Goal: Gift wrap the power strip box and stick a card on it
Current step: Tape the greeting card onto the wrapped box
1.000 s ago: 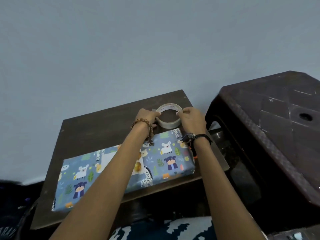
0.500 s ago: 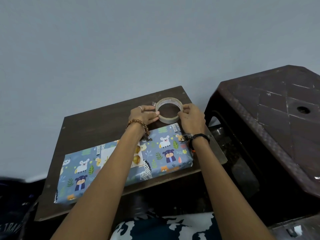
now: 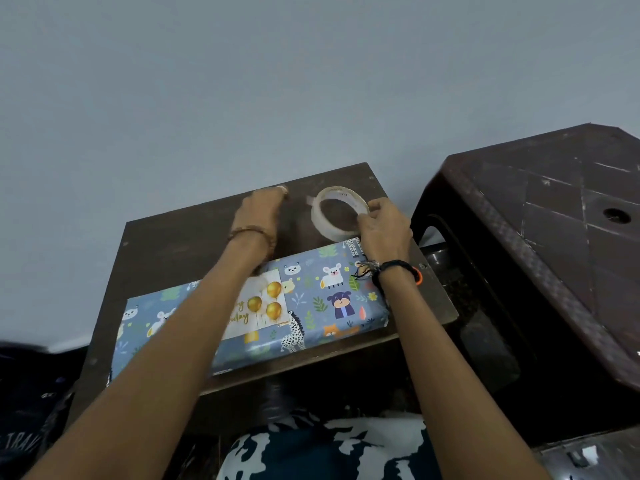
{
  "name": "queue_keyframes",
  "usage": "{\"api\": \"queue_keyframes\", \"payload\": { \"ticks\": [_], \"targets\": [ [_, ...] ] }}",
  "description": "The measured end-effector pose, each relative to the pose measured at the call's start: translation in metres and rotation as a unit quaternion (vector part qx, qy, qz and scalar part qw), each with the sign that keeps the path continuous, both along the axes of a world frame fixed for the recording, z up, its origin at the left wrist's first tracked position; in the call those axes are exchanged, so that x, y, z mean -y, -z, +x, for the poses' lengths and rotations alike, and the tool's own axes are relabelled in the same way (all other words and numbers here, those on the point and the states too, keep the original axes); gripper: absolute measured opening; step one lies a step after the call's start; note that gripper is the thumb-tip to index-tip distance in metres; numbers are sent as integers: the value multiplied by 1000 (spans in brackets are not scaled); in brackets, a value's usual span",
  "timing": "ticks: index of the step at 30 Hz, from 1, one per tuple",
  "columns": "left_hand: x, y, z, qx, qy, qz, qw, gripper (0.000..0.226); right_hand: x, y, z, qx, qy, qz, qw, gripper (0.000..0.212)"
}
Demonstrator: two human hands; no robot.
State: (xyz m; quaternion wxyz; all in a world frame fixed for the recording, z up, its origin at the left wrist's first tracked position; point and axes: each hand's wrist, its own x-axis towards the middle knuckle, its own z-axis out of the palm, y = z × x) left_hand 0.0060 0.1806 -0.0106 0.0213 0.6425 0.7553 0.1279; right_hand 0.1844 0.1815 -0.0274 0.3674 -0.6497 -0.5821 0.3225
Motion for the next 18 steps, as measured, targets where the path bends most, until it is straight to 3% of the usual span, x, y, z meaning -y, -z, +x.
{"api": "queue_keyframes", "payload": {
  "ticks": [2,4,15,18],
  "targets": [
    [7,6,-27,-75,-3,-8,997,47,-1,0,4,5,9,-1,1000,26],
    [10,14,-38,-98,22,-25,995,55,-2,0,6,3,13,-5,1000,24],
    [19,5,-16,-129,169,-48,976,59,1,-3,-4,14,2,12,1000,28],
    [17,-2,-14,-64,133,-81,986,60,2,-3,-4,23,3,16,1000,27]
  ]
}}
